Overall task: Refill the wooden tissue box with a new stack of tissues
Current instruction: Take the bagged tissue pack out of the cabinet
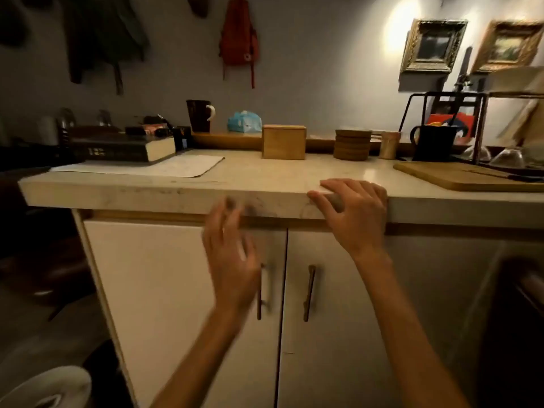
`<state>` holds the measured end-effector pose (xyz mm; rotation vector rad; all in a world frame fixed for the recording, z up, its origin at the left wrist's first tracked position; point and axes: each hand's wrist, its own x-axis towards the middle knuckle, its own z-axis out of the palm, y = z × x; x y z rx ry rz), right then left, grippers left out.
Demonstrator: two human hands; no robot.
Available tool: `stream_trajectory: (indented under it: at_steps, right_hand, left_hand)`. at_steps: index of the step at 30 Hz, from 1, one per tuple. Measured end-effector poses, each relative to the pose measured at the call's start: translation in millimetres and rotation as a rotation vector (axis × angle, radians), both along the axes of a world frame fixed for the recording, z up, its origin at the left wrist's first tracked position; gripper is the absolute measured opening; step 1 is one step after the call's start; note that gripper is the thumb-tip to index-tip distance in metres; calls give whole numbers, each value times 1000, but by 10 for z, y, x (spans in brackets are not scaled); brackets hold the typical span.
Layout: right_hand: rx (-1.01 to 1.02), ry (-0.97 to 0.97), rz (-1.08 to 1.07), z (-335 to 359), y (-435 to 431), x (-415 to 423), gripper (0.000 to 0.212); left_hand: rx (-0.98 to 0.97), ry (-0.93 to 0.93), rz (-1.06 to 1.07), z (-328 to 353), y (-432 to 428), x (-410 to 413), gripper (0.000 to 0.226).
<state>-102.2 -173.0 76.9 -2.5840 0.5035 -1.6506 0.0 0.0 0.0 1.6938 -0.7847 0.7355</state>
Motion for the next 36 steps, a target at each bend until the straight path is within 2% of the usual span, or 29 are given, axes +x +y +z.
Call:
stream_trajectory:
  at_steps: [1, 3, 5, 7, 9, 13, 16, 17, 19, 21, 22, 24, 27, 29, 32, 36]
  right_hand:
    - [-19, -31, 101, -84, 3, -36, 39]
    - [-75, -30, 211, -370, 52, -144, 45]
    - [2, 41, 321, -771, 94, -247, 52]
    - [191, 36, 452, -1010, 156, -361, 50]
    - [399, 49, 566, -1041, 229, -406, 48]
    - [564, 197, 661, -941, 547, -383, 49]
    - [817, 339, 1023, -945, 876, -492, 59]
    - [831, 383, 1171, -977, 1001, -549, 61]
    - [742, 521, 1386, -1004, 1306, -611, 61]
    - [609, 692, 1475, -989, 1674, -584, 57]
    - [530, 751, 1481, -972, 1881, -543, 53]
    - [341, 783, 1404, -966, 2283, -423, 47]
    - [74, 615, 1070, -964, 2676, -96, 46]
    - [30, 551, 950, -967, 2784, 292, 59]
    - [-76, 610, 884, -943, 2877, 977, 86]
    - [-206, 715, 972, -891, 2938, 1579, 104]
  left_hand:
    - [-35, 185, -49, -177, -49, -132, 48]
    - [27, 462, -133, -445, -133, -301, 40]
    - [23, 579, -182, -564, -218, -308, 30]
    - [-33, 688, -284, -453, -205, -228, 24]
    - [-43, 732, -323, -358, -127, -233, 21]
    - [30, 697, -336, -276, 225, -446, 28]
    - [118, 711, -341, -247, 796, -690, 43]
    - [163, 718, -334, -202, 1032, -780, 47]
    - [227, 754, -241, -26, 1469, -905, 61]
    - [342, 726, -36, 223, 1881, -950, 71]
    - [444, 695, 64, 357, 2086, -933, 67]
    - [708, 690, 255, 622, 2450, -880, 50]
    - [1010, 724, 510, 782, 2764, -791, 44]
    - [1036, 702, 669, 706, 2794, -695, 40]
    - [970, 582, 968, 528, 2674, -409, 32]
    - [1132, 397, 1224, 314, 2363, 73, 44]
